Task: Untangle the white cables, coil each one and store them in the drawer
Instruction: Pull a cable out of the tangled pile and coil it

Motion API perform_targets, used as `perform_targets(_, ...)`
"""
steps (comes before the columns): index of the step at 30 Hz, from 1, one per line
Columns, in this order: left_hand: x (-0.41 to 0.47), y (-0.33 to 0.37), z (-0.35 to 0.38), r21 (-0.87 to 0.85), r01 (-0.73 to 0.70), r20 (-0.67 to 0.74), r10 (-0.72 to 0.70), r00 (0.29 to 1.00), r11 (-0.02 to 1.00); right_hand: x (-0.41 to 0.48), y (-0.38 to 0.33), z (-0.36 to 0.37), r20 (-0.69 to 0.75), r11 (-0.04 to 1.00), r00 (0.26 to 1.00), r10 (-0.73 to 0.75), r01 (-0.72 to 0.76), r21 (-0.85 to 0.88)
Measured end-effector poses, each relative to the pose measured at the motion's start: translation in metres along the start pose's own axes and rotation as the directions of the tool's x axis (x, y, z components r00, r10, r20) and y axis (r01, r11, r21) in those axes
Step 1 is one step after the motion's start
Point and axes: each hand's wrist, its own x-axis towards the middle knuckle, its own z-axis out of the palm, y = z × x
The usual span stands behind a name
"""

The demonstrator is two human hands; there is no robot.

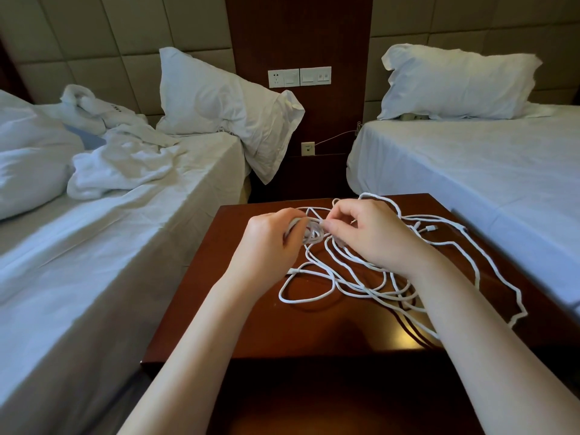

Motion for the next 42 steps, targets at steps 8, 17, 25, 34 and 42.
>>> perform_targets(8,0.001,0.006,-0.013,-0.113,0.174,0.281,-0.137,0.950,0.978,0.001,0.008,0.002,0.047,0.911,0.997,0.064,-0.077,0.404)
perform_targets(17,0.001,0.001,-0.013,-0.309,0.330,0.327,-0.226,0.918,0.892,0.002,0.011,0.006,0.107,0.780,0.993,0.047,-0.104,0.617)
perform_targets(25,0.000,-0.003,-0.013,-0.365,0.339,0.295,-0.237,0.926,0.867,0.004,0.014,0.006,0.054,0.881,0.998,-0.021,-0.007,0.472)
perform_targets(34,0.002,0.003,-0.012,-0.416,0.284,0.211,-0.212,0.954,0.864,0.004,0.019,0.002,-0.038,0.941,0.994,-0.102,0.108,0.320)
perform_targets(42,0.000,0.001,-0.010,-0.307,0.288,0.118,-0.264,0.957,0.907,0.005,0.017,0.020,-0.156,0.911,0.912,-0.379,0.339,-0.234)
